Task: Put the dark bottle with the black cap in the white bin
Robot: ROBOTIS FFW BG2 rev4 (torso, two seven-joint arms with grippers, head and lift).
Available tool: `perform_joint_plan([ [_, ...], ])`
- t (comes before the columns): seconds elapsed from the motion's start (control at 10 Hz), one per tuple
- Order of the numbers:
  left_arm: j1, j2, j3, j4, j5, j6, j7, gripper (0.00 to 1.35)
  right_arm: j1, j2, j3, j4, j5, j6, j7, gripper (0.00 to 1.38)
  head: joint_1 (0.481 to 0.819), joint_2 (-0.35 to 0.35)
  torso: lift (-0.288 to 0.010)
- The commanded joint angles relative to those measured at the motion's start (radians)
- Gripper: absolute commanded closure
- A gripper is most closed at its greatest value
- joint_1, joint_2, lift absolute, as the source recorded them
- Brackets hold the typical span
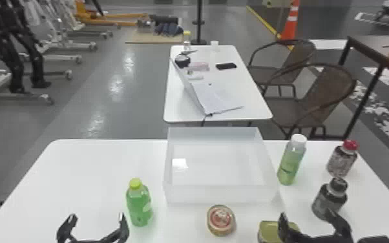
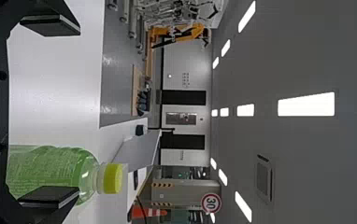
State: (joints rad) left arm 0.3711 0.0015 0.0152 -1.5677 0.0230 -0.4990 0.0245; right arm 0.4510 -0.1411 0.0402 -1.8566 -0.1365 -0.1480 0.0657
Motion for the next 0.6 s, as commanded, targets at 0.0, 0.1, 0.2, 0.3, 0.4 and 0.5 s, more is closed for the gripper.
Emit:
perform_joint_plan([
  [0.0, 0.000, -0.004, 0.000, 0.000, 0.000, 0.000, 0.000, 0.10, 0.000, 0.000, 0.001, 0.000, 0.000, -0.001, -0.001, 0.12, 0.549, 0.000, -0.100],
  [0.1, 0.000, -0.004, 0.000, 0.000, 0.000, 0.002, 0.000, 0.10, 0.000, 0.000, 0.001, 0.002, 0.000, -0.001, -0.001, 0.12, 0.549, 0.000, -0.100],
  [0.2, 0.000, -0.004, -0.001, -0.002, 0.002, 0.008, 0.000, 0.10, 0.000, 0.002, 0.000, 0.004, 0.000, -0.002, -0.001, 0.12, 0.549, 0.000, -0.100],
  [0.3, 0.002, -0.004, -0.001, -0.002, 0.002, 0.014, 0.000, 0.10, 0.000, 0.002, 0.000, 0.004, 0.002, -0.004, -0.001, 0.12, 0.549, 0.000, -0.100],
  [0.4, 0.002, -0.004, -0.001, -0.003, 0.002, 0.014, 0.000, 0.10, 0.000, 0.003, 0.000, 0.004, 0.002, -0.004, -0.001, 0.12, 0.549, 0.000, -0.100],
  [0.5, 0.002, -0.004, -0.001, -0.003, 0.002, 0.014, 0.000, 0.10, 0.000, 0.003, 0.001, 0.004, 0.003, -0.004, -0.001, 0.12, 0.549, 0.000, -0.100],
])
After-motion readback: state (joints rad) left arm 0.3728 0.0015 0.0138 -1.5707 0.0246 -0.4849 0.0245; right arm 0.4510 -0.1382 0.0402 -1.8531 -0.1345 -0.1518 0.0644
